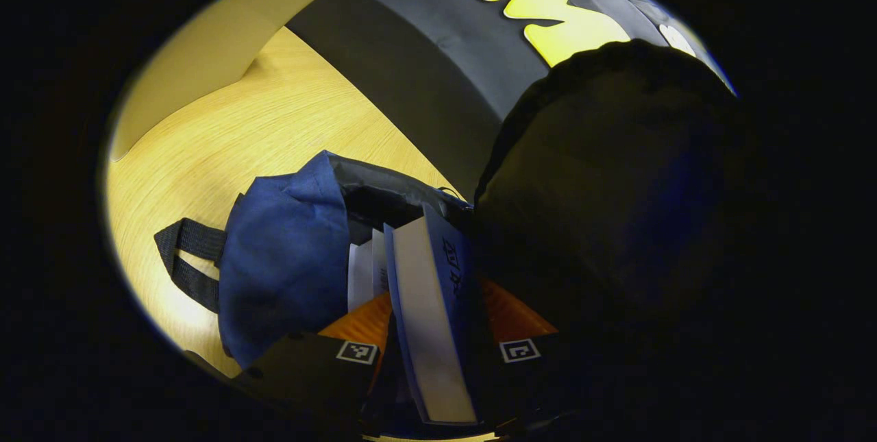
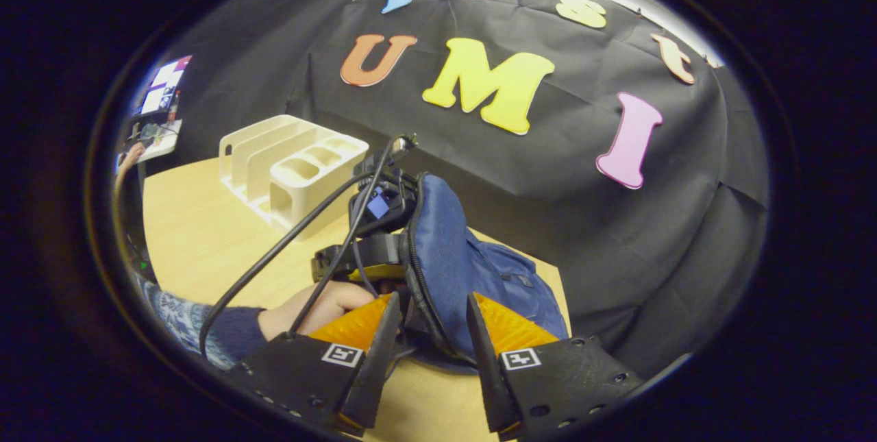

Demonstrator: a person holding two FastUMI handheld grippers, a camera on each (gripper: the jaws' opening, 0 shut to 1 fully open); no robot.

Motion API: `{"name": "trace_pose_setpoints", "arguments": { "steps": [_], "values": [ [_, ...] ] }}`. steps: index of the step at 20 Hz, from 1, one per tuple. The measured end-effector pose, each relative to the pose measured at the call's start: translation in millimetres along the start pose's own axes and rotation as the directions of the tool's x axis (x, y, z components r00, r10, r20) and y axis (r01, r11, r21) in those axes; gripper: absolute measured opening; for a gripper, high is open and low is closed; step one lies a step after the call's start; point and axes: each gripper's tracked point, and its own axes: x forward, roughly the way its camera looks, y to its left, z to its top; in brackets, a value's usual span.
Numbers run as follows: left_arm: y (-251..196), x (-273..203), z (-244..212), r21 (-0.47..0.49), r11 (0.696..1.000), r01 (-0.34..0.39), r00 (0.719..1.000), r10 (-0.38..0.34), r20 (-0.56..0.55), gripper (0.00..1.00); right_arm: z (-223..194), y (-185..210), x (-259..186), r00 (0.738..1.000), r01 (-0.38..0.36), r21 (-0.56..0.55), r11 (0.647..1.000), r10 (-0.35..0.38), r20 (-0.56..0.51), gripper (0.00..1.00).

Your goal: Open the schoolbag, grab two books from the bookshelf and put them into the schoolbag.

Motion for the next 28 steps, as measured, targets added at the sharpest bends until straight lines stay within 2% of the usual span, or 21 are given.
{"name": "trace_pose_setpoints", "arguments": {
  "steps": [1,2,3,4,5,6,7,8,11,12,13,14,16,17,18,19,23,24,25,28],
  "values": [
    [0.6,-1.6,-0.7,-0.001,1.0,0.0,1.0,0.0,-0.006,0.51,0.3,-3.3,6.4,1.0,0.014,0.012,1.0,-0.014,-0.009,0.66],
    [1.5,-3.7,-1.4,-0.001,1.0,0.0,1.0,0.0,-0.012,0.52,0.2,-8.0,12.9,0.999,0.033,0.022,0.999,-0.032,-0.02,0.58],
    [2.4,-6.0,-1.8,0.003,1.0,-0.001,1.0,0.001,-0.021,0.52,-0.6,-11.0,17.8,0.999,0.043,0.032,0.999,-0.041,-0.034,0.58],
    [3.5,-8.9,-3.5,0.005,1.0,-0.002,1.0,0.002,-0.031,0.53,-0.1,-12.6,22.0,0.999,0.044,0.058,0.997,-0.042,-0.034,0.48],
    [5.1,-12.6,-4.2,0.003,1.0,-0.006,0.999,0.006,-0.04,0.54,-1.7,-12.9,23.7,0.999,0.04,0.09,0.995,-0.036,-0.035,0.48],
    [7.1,-17.5,-5.4,0.006,1.0,-0.011,0.998,0.011,-0.055,0.56,1.7,-11.6,24.5,0.999,0.026,0.114,0.993,-0.023,-0.029,0.29],
    [9.4,-24.5,-6.7,0.011,1.0,-0.017,0.998,0.017,-0.067,0.57,2.9,-15.5,27.7,0.999,0.034,0.125,0.992,-0.03,-0.033,0.29],
    [12.7,-30.4,-5.4,0.018,0.999,-0.027,0.997,0.029,-0.072,0.58,3.1,-16.3,27.4,0.999,0.034,0.138,0.99,-0.03,-0.028,0.18],
    [25.5,-48.6,1.6,0.066,0.997,-0.05,0.996,0.055,-0.068,0.64,7.4,-15.0,22.5,0.999,0.025,0.191,0.981,-0.018,-0.036,0.17],
    [31.8,-51.9,4.3,0.083,0.995,-0.061,0.995,0.067,-0.068,0.67,3.4,-14.7,37.7,0.999,0.023,0.211,0.977,-0.016,-0.037,0.05],
    [35.1,-57.7,5.9,0.09,0.994,-0.065,0.995,0.071,-0.07,0.73,4.2,-15.4,37.2,0.999,0.029,0.219,0.975,-0.021,-0.04,0.05],
    [40.0,-63.5,7.2,0.102,0.992,-0.075,0.994,0.083,-0.076,0.73,1.5,-17.8,35.3,0.999,0.036,0.239,0.97,-0.026,-0.043,0.01],
    [60.7,-72.9,14.8,0.174,0.974,-0.143,0.986,0.155,-0.054,0.77,0.6,-16.9,34.7,0.998,0.035,0.277,0.96,-0.021,-0.053,0.01],
    [63.6,-75.8,20.5,0.213,0.966,-0.146,0.987,0.158,-0.04,0.77,-0.3,-17.3,35.4,0.998,0.038,0.287,0.957,-0.022,-0.06,0.01],
    [61.6,-76.4,21.7,0.237,0.962,-0.134,0.988,0.148,-0.042,0.87,-0.7,-17.8,37.6,0.998,0.043,0.295,0.954,-0.027,-0.061,0.01],
    [58.9,-77.1,20.1,0.253,0.96,-0.118,0.989,0.137,-0.058,0.81,-2.3,-17.5,37.7,0.997,0.048,0.297,0.954,-0.029,-0.066,0.01],
    [65.6,-100.3,29.2,0.286,0.95,-0.127,0.989,0.142,-0.031,0.83,-6.2,-15.1,31.2,0.996,0.072,0.304,0.95,-0.053,-0.073,0.01],
    [70.9,-109.9,34.1,0.299,0.944,-0.14,0.988,0.151,-0.014,0.9,-7.2,-15.3,28.8,0.995,0.079,0.306,0.949,-0.059,-0.075,0.01],
    [77.0,-120.6,40.6,0.311,0.937,-0.157,0.987,0.161,0.012,0.83,-8.4,-15.2,27.5,0.995,0.085,0.313,0.946,-0.064,-0.077,0.01],
    [95.0,-161.4,65.5,0.339,0.918,-0.205,0.978,0.18,0.104,0.83,-12.8,-9.6,26.4,0.994,0.095,0.331,0.939,-0.073,-0.077,0.01]
  ]
}}
